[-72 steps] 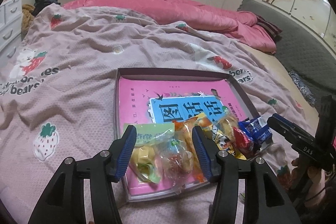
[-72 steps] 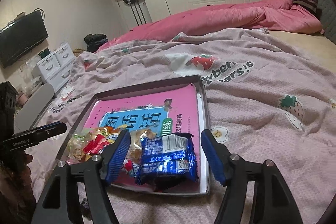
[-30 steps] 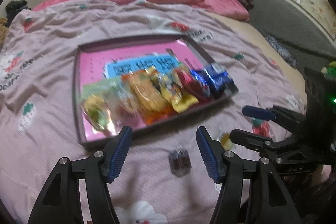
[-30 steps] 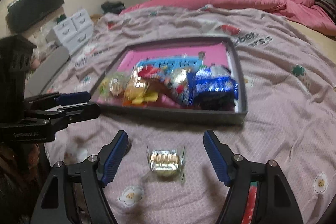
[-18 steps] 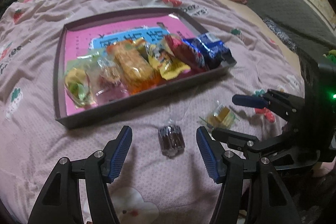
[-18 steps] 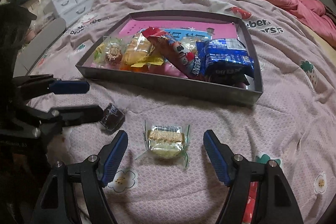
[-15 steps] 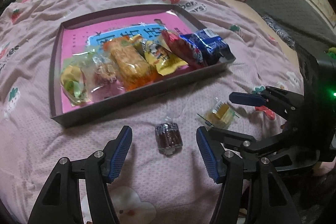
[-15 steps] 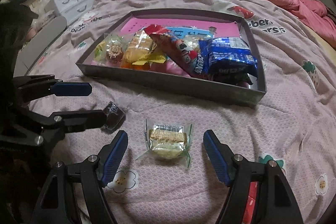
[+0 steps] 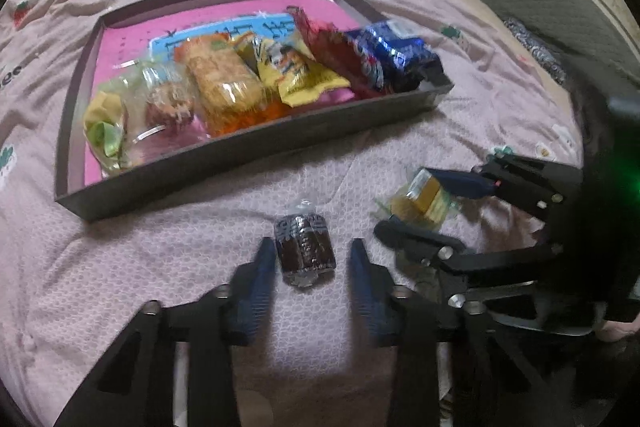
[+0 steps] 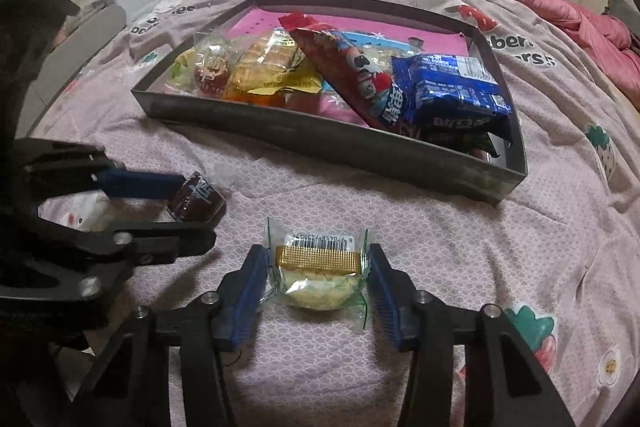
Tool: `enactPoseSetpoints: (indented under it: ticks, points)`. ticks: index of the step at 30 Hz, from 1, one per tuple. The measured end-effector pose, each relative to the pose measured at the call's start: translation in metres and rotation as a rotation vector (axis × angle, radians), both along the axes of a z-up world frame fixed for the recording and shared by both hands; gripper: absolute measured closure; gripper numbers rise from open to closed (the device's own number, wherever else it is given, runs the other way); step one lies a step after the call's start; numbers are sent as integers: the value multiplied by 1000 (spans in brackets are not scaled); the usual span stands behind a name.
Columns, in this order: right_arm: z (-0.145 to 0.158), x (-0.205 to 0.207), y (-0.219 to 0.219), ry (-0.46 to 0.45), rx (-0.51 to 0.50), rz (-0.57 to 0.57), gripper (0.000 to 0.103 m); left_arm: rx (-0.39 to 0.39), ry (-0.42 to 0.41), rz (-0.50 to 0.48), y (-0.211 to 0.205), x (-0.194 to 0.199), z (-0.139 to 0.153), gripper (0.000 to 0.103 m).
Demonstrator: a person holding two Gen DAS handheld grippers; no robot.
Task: Organize snacks
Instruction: 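Grasp the dark wrapped chocolate with left gripper while right gripper grasps the yellow cake, then carry the chocolate to the tray with left gripper while right gripper carries the cake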
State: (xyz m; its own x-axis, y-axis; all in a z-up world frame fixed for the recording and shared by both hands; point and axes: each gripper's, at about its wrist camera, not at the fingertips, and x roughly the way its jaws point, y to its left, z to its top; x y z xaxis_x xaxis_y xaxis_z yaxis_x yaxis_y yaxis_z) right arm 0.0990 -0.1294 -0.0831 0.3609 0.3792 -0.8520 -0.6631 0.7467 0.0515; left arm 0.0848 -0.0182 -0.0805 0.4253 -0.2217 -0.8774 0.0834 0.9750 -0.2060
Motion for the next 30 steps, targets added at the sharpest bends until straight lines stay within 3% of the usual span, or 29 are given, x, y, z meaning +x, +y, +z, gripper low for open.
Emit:
enactPoseSetpoints:
  ticks: [11,23,30]
  points:
    - [22,1,-13,-39,97,-26,59,-21,-34,3,2,-1,11,75]
    - [62,1,-23,-170,240,-37,59,-41,-218,85,38,-4,62,75]
    - [70,5,-25,-206,283,-43,59,-29,-264,158,66,2,75,75]
